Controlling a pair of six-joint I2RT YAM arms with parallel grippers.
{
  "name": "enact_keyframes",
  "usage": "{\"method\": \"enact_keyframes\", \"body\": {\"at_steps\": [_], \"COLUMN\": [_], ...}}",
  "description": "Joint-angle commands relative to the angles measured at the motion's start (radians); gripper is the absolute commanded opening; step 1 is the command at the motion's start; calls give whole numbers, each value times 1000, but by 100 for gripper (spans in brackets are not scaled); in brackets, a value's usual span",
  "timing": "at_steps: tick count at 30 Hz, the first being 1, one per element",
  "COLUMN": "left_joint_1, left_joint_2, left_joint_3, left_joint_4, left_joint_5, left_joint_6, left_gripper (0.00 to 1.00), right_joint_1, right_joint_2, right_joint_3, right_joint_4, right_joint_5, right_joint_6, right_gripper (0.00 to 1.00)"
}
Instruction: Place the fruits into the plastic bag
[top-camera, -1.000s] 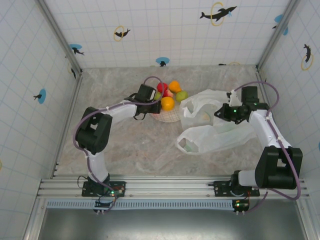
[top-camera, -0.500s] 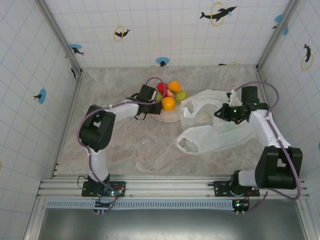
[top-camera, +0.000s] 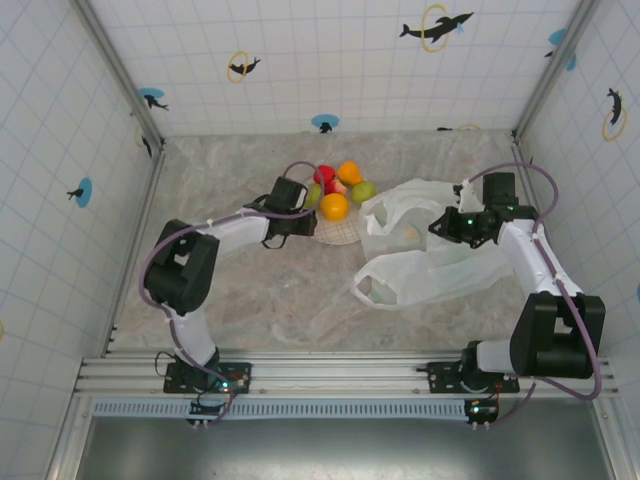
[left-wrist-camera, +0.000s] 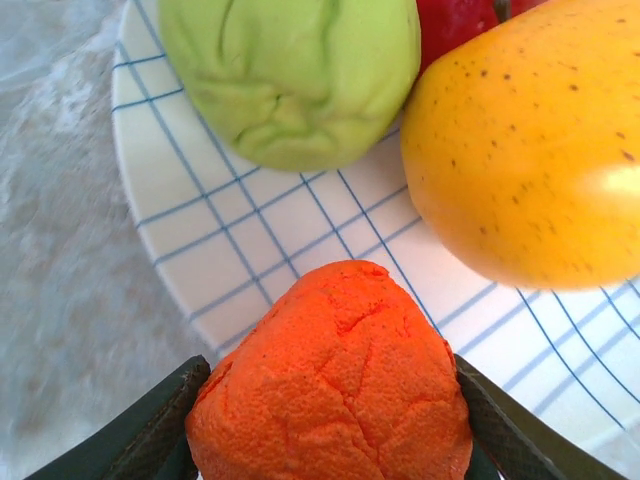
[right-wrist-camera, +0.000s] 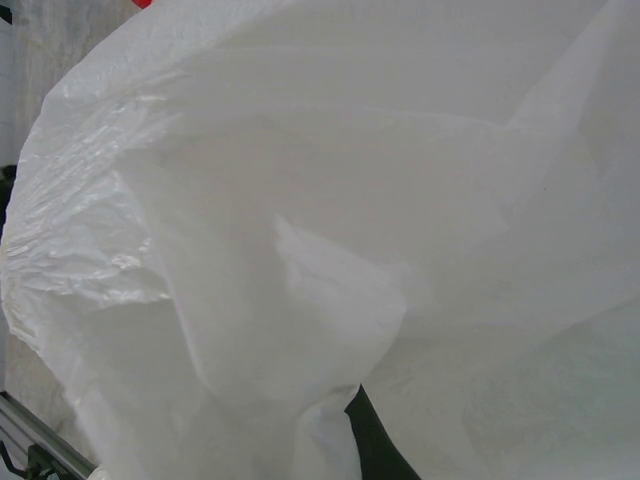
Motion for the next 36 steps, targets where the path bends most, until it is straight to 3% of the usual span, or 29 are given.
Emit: {"method": "enact_keyframes", "body": {"at_steps": [1,5,9,21,30,36], "left_joint_1": [2,-23,-115,-356,-394,-395], "left_joint_2": [-142,-289,-322,-34,26,72], "left_joint_3": [-111,-285,-329,-68,-57,-2], "left_joint_4": [69,177,243,407,567,592], "left_joint_5": [61,189,229,313,272,166], "left_joint_6": [-41,-62,-55,-31,-139,-185], "left_gripper": [57,56,55,54,54,56], "right_joint_1": [8,7,7,7,22,50], "right_joint_2": [-5,2,5,-15,-40,-55], "right_joint_3": [30,34,35,11,-37,4], "right_joint_4": [17,27,41,111,171,75], "right_joint_5": [-6,-33,-71,-170,-229,-198], "right_joint_6": [6,21,44,125,219,153], "right_gripper": [0,0,0,0,0,0]}}
